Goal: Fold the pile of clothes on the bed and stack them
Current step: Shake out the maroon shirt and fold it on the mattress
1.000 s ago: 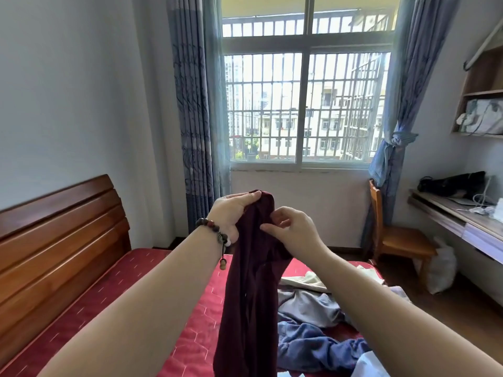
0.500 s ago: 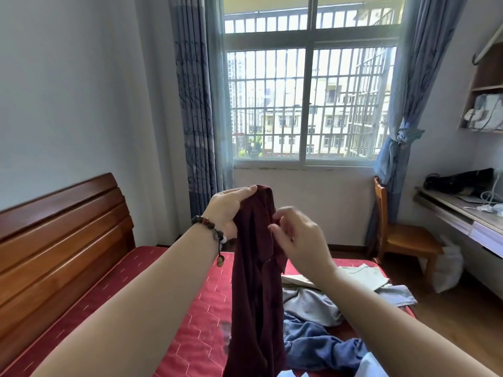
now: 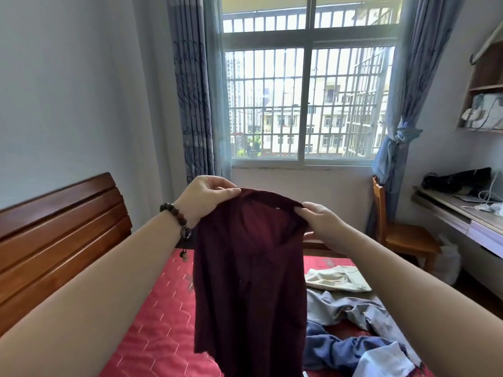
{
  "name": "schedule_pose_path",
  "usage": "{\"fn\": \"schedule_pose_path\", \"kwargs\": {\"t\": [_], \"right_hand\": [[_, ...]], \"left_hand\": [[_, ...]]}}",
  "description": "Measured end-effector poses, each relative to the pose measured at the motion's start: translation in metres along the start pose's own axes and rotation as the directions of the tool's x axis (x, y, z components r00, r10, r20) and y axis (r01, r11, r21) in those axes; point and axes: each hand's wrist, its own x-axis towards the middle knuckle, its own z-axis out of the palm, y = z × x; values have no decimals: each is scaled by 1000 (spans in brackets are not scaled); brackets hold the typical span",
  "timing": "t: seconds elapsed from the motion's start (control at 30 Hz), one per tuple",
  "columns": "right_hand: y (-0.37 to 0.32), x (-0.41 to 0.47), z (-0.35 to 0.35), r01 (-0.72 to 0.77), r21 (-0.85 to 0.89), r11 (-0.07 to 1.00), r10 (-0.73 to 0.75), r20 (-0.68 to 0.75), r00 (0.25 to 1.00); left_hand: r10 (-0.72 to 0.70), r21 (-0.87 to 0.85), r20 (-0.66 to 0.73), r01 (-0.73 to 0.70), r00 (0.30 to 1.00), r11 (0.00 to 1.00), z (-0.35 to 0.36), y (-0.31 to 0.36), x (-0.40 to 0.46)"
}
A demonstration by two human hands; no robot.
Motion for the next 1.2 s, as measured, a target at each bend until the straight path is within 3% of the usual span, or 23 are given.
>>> {"fn": "schedule_pose_path", "kwargs": {"t": [0.07, 0.17, 0.23, 0.33, 0.43, 0.53, 0.63, 0.77, 0.87, 1.07, 1.2], "right_hand": [[-8, 2, -4, 5, -91, 996, -6, -12, 1000], [-17, 6, -9, 66, -163, 984, -70, -25, 997], [-23, 6, -13, 92, -158, 983, -97, -22, 995], [-26, 0, -24, 56, -8, 998, -55, 104, 993], [-18, -9, -43, -90, 115, 989, 34, 413, 910], [-9, -15, -49, -150, -111, 982, 187, 611, 769], [-2, -16, -52, -162, -204, 966, 251, 565, 786], [-1, -13, -56, -101, 77, 992, 66, 363, 929], [-15, -13, -55, -29, 192, 981, -15, 225, 974], [-37, -9, -54, 12, 94, 995, -30, 190, 981], [-42, -8, -53, 68, 14, 998, -70, 159, 985]], "left_hand": [[11, 179, 98, -28, 995, 983, -7, 0, 0], [-119, 425, 287, -15, 951, 905, -10, 2, 0], [-172, 486, 354, -24, 919, 873, -8, 1, -2], [-118, 278, 377, 9, 919, 961, -6, -2, -3], [-47, 43, 309, 36, 950, 998, -8, -3, -2], [-13, -22, 256, 19, 967, 1000, -6, -6, 0], [6, -13, 234, -4, 972, 1000, -9, -8, 1], [48, 131, 216, -78, 975, 988, -20, -8, 1], [60, 308, 269, -145, 961, 940, -30, -6, 1], [70, 484, 344, -241, 936, 841, -46, -7, -4], [175, 428, 220, -256, 960, 867, -52, -14, -2]]}}
